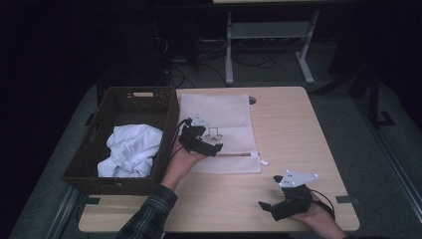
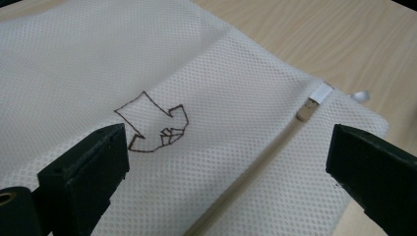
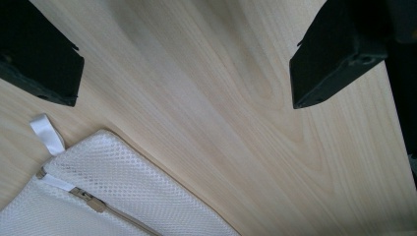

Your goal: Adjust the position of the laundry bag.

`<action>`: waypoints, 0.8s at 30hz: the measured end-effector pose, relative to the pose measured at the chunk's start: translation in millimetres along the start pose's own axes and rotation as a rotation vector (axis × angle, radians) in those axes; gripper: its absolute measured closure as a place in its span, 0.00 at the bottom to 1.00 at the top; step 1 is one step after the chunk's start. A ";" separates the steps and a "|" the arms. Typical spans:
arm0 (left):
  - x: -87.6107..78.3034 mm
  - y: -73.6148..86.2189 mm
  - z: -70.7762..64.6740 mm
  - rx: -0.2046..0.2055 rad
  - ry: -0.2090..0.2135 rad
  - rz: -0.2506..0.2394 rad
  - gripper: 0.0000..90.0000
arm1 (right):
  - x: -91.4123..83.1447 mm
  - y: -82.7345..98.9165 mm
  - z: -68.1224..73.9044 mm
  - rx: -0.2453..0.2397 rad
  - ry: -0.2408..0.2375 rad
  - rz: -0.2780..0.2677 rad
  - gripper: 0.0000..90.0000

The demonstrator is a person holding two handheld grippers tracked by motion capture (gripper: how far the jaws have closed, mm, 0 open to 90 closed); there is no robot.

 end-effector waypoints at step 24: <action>22.4 -12.6 31.2 -0.061 -0.058 0.020 0.17 | -0.6 0.5 -0.3 -0.004 -0.001 0.002 0.00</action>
Point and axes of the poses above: each handheld gripper's, and its own axes: x roughly forward along the jaws, y roughly out of its underside, z roughly to its left, the point moved 9 cm from there along x, roughly forward along the jaws
